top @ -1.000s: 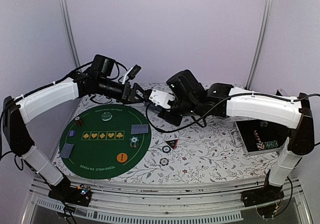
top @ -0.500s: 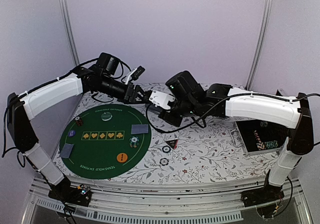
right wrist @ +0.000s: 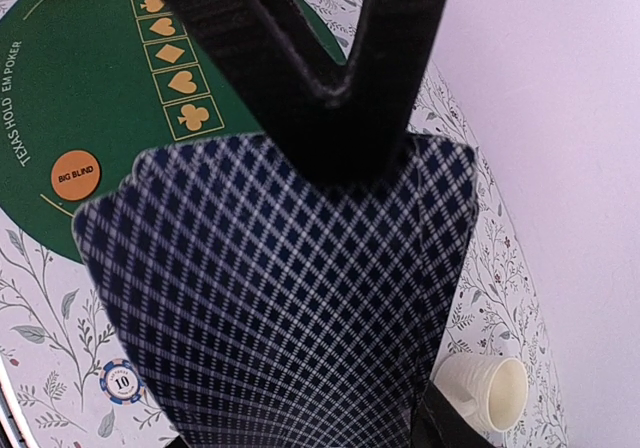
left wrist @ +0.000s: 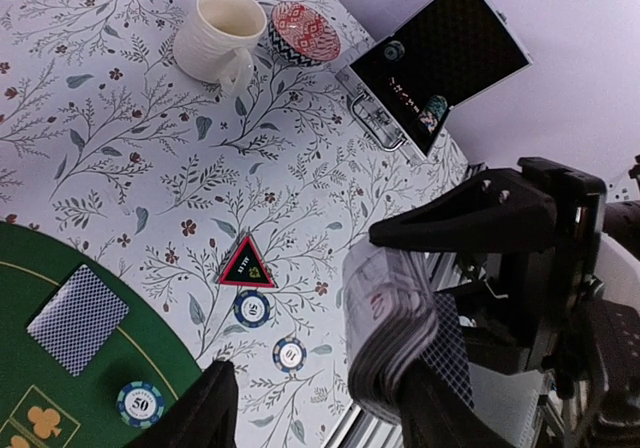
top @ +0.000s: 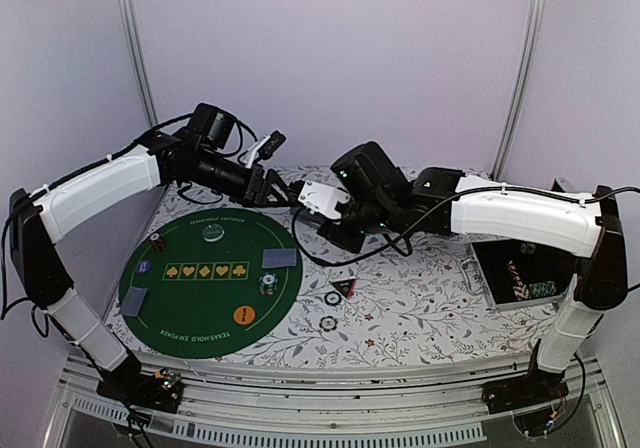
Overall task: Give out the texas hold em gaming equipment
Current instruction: Pick up the poker card from the face-down deck piles.
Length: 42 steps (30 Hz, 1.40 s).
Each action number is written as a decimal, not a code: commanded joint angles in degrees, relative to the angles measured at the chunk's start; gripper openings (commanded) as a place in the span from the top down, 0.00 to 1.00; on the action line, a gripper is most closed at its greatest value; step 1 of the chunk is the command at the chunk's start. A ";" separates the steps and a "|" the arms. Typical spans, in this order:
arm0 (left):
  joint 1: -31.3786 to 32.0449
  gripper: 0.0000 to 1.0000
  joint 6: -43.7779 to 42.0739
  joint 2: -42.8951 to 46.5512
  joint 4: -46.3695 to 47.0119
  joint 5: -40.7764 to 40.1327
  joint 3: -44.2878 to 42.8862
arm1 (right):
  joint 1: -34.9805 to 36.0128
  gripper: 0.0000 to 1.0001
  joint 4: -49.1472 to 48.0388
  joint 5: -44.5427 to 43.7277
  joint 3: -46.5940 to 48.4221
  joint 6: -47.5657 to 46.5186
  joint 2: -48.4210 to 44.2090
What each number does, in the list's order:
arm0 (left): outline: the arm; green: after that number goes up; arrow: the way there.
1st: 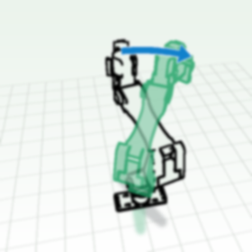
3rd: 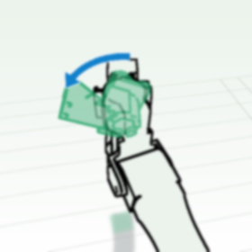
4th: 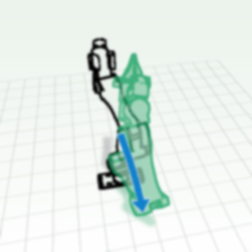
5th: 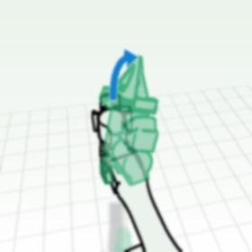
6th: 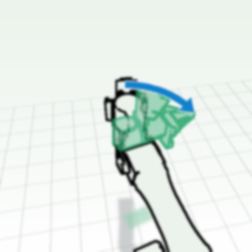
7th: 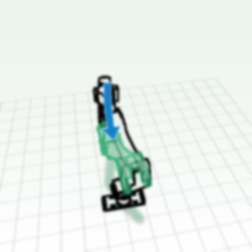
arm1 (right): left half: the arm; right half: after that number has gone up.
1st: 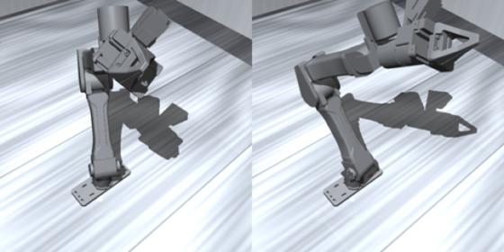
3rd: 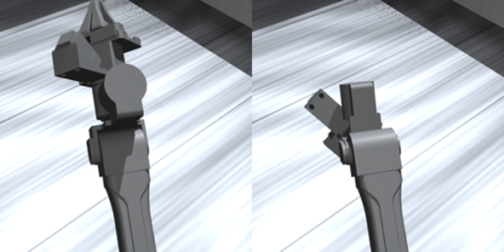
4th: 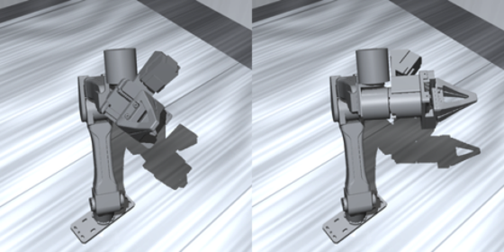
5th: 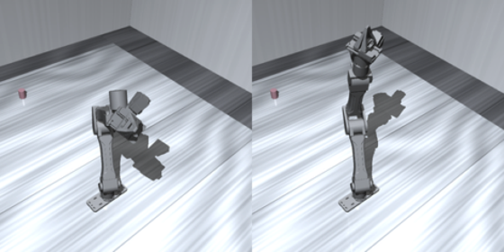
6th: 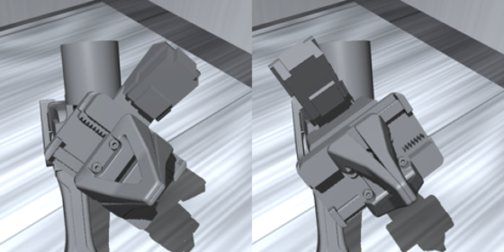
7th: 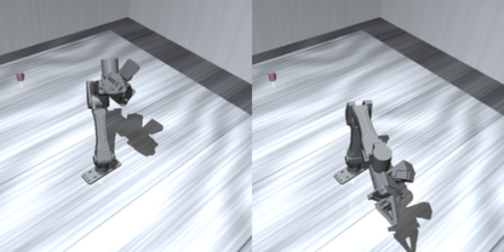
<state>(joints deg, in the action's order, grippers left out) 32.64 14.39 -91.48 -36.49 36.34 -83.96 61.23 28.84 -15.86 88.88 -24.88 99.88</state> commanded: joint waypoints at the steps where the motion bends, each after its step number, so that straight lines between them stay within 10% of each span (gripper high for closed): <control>1: -0.57 0.43 -0.76 2.06 -1.29 -0.32 -1.38 | 0.50 0.55 -1.07 -1.09 0.06 0.28 -0.07; 16: 1.12 0.67 2.44 0.82 3.54 5.85 -1.91 | 0.55 0.55 -1.22 -1.11 0.07 0.19 0.23; 25: 4.27 0.41 -1.11 -3.75 -3.97 -3.35 -7.33 | 0.45 0.55 -1.50 -1.02 0.06 0.15 0.21; 42: 5.19 0.44 -4.11 -5.09 -12.49 -12.63 -11.68 | 0.45 0.55 -2.18 -1.63 -1.51 -0.03 -0.60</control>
<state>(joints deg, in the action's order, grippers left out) 37.78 11.38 -97.56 -46.30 26.79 -94.04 61.39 28.47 -16.60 88.09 -24.91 99.88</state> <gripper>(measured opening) 0.558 0.449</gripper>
